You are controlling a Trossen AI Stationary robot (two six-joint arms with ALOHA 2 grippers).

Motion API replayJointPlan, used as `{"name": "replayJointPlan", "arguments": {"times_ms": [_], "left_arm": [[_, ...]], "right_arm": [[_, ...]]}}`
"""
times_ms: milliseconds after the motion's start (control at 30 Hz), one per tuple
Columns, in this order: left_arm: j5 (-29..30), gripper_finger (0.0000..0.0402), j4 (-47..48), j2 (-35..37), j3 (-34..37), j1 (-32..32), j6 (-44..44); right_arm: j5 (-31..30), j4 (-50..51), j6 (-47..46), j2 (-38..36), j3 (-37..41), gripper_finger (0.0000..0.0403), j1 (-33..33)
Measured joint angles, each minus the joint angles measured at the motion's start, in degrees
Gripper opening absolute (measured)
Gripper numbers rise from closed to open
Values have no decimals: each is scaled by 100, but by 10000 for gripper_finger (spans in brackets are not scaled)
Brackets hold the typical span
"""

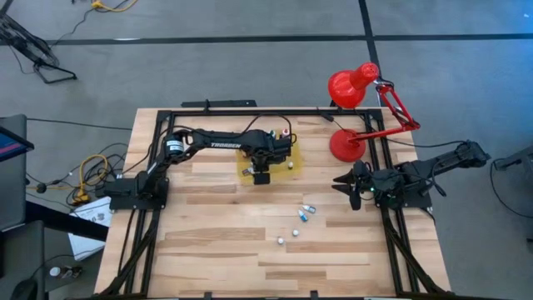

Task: Pick & Place food coloring
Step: Put the small white food coloring in the bin

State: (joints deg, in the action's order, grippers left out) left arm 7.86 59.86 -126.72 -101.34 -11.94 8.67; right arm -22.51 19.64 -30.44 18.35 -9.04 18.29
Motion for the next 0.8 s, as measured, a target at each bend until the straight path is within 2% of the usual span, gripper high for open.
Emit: {"name": "replayJointPlan", "arguments": {"times_ms": [167,533,800], "left_arm": [[-4,73,-83,0,0,17,-96],[-4,143,-137,2,0,155,-118],[-7,148,-126,393,0,254,-110]], "right_arm": [[1,1,-1,2,0,122,0],[0,0,-1,0,0,122,1],[1,0,0,0,0,122,1]]}}
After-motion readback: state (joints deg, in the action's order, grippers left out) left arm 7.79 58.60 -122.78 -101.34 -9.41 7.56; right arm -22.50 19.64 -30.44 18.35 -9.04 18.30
